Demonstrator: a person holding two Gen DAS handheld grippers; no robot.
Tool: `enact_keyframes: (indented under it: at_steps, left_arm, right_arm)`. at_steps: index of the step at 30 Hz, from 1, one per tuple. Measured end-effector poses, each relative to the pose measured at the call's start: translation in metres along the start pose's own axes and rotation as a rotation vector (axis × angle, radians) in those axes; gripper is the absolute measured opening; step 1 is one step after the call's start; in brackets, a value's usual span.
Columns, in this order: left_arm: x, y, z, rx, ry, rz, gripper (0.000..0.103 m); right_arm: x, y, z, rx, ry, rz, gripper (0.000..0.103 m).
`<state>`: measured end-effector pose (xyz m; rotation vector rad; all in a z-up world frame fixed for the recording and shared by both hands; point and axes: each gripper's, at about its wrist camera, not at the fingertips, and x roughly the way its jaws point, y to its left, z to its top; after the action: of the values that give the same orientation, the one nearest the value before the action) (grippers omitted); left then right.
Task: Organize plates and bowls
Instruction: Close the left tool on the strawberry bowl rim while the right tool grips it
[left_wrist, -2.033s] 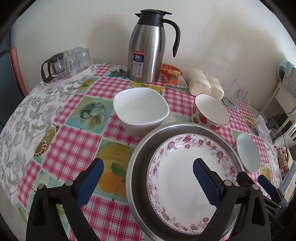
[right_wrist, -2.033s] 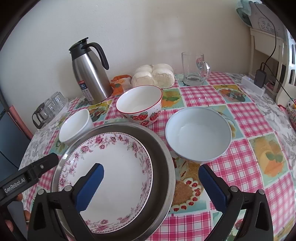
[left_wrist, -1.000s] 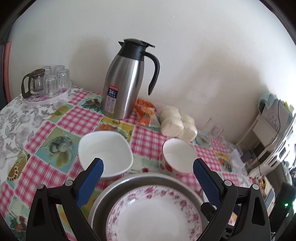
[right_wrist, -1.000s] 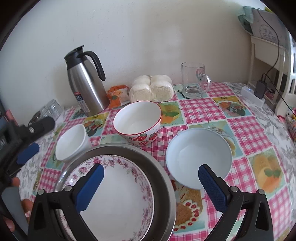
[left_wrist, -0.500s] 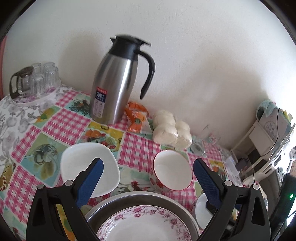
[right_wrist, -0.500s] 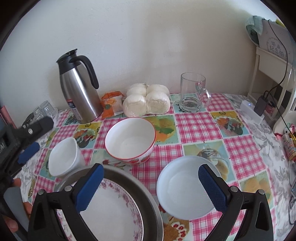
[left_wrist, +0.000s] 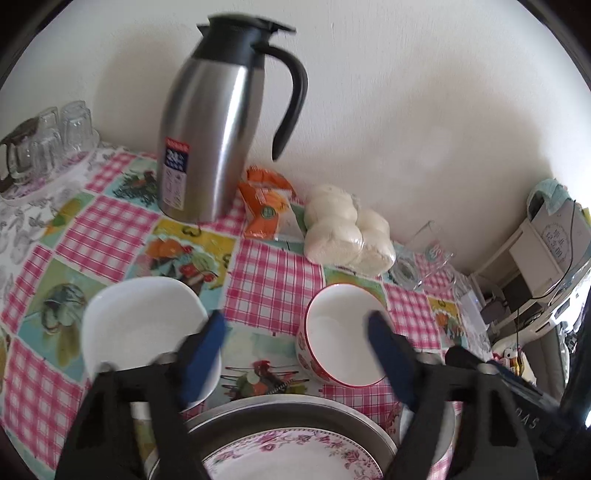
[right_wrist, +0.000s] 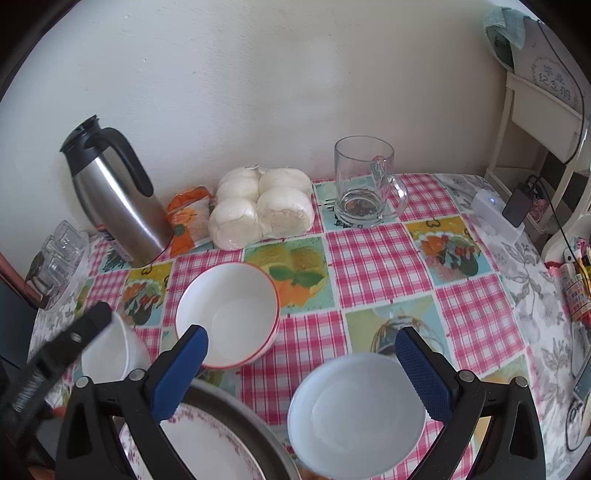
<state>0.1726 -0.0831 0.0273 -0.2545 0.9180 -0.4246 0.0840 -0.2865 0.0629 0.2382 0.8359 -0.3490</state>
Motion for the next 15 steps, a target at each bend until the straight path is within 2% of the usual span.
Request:
enact_keyframes:
  at_steps: [8,10,14,15]
  left_arm:
    - [0.028,-0.016,-0.002,0.049,0.05,-0.01,0.066]
    - [0.035,-0.017,-0.002,0.051,0.065,-0.013,0.057]
    - [0.052,-0.017,-0.002,0.052,0.099,-0.004,0.055]
    - [0.055,-0.017,-0.002,0.052,0.108,-0.005,0.052]
  right_arm:
    - [0.035,0.006,0.003,-0.011,0.073,-0.016,0.078]
    - [0.043,0.009,0.002,-0.02,0.087,-0.02,0.071]
    - [0.062,0.016,-0.001,-0.029,0.123,-0.014,0.061]
    - [0.066,0.017,-0.002,-0.033,0.131,-0.015,0.057]
